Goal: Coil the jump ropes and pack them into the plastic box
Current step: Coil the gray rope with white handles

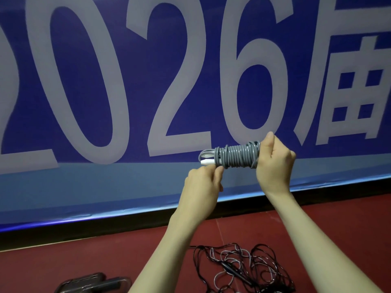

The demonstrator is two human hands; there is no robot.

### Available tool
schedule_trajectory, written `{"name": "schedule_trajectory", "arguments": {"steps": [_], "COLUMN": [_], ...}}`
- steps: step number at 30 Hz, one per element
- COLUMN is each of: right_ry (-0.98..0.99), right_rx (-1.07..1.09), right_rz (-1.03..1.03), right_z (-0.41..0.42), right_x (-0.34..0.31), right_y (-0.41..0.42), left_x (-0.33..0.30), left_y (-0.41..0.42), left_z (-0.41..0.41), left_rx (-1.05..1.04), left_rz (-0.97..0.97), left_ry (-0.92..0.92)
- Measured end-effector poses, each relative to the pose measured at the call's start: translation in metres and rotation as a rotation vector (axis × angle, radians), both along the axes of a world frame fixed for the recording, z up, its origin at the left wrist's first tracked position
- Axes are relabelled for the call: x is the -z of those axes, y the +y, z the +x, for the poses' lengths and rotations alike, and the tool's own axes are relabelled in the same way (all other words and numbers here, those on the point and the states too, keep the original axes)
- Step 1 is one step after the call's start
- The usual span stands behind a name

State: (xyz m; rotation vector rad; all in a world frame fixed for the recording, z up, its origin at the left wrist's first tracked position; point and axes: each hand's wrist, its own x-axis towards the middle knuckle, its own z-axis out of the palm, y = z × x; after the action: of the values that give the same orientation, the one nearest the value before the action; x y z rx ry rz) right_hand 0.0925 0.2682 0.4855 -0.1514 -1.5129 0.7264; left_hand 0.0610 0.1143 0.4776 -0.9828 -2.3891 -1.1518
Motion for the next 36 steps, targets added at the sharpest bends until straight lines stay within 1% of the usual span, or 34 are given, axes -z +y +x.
{"name": "schedule_trajectory", "arguments": {"steps": [1,2,4,5,6,7,9,11,13,14,15,18,20,22,23,25,28,30,32,34,36], "right_ry": [0.024,0.043,0.067,0.078,0.082,0.080,0.060,0.016,-0.047,-0.109,-0.197,-0.470,-0.594,-0.699,-0.737,-0.801,-0.838,-0.858,-0.854,-0.831,-0.805], "right_rx": [0.023,0.040,0.076,0.095,0.100,0.090,0.023,-0.072,-0.159,-0.201,-0.270,-0.573,-0.788,-0.909,-0.914,-0.853,-0.765,-0.732,-0.681,-0.623,-0.543], "right_rz": [0.061,0.110,0.210,0.268,0.322,0.375,0.479,0.566,0.613,0.597,0.547,0.306,0.150,0.115,0.142,0.238,0.363,0.428,0.431,0.411,0.407], "right_z": [-0.002,-0.003,-0.004,-0.005,-0.005,-0.005,-0.009,-0.014,-0.021,-0.021,-0.021,-0.015,-0.010,-0.005,-0.002,0.005,0.010,0.011,0.010,0.008,0.004], "right_x": [0.001,0.003,0.006,0.009,0.012,0.015,0.021,0.027,0.033,0.035,0.036,0.030,0.020,0.010,0.005,-0.003,-0.011,-0.010,-0.007,-0.001,0.002], "right_y": [0.002,0.004,0.007,0.007,0.006,0.005,-0.001,-0.008,-0.014,-0.015,-0.017,-0.026,-0.028,-0.028,-0.029,-0.030,-0.030,-0.030,-0.033,-0.036,-0.039], "left_x": [-0.003,-0.008,-0.018,-0.023,-0.027,-0.028,-0.028,-0.029,-0.028,-0.028,-0.027,-0.025,-0.023,-0.020,-0.019,-0.018,-0.018,-0.019,-0.020,-0.022,-0.023], "left_y": [-0.001,-0.002,-0.005,-0.009,-0.013,-0.016,-0.026,-0.033,-0.040,-0.040,-0.041,-0.052,-0.061,-0.068,-0.069,-0.068,-0.063,-0.061,-0.060,-0.055,-0.049], "left_z": [0.000,0.000,-0.002,-0.003,-0.005,-0.009,-0.014,-0.017,-0.020,-0.021,-0.022,-0.028,-0.033,-0.036,-0.035,-0.032,-0.027,-0.026,-0.027,-0.026,-0.023], "left_rx": [0.031,0.080,0.201,0.252,0.282,0.279,0.223,0.157,0.099,0.078,0.068,0.093,0.127,0.199,0.243,0.325,0.382,0.331,0.241,0.140,0.045], "left_rz": [0.048,0.111,0.276,0.350,0.382,0.376,0.361,0.423,0.469,0.493,0.531,0.610,0.577,0.474,0.399,0.285,0.211,0.150,0.106,0.097,0.129], "left_ry": [-0.092,-0.223,-0.556,-0.690,-0.751,-0.753,-0.715,-0.715,-0.686,-0.658,-0.630,-0.516,-0.444,-0.369,-0.330,-0.285,-0.306,-0.278,-0.203,-0.115,-0.045]}}
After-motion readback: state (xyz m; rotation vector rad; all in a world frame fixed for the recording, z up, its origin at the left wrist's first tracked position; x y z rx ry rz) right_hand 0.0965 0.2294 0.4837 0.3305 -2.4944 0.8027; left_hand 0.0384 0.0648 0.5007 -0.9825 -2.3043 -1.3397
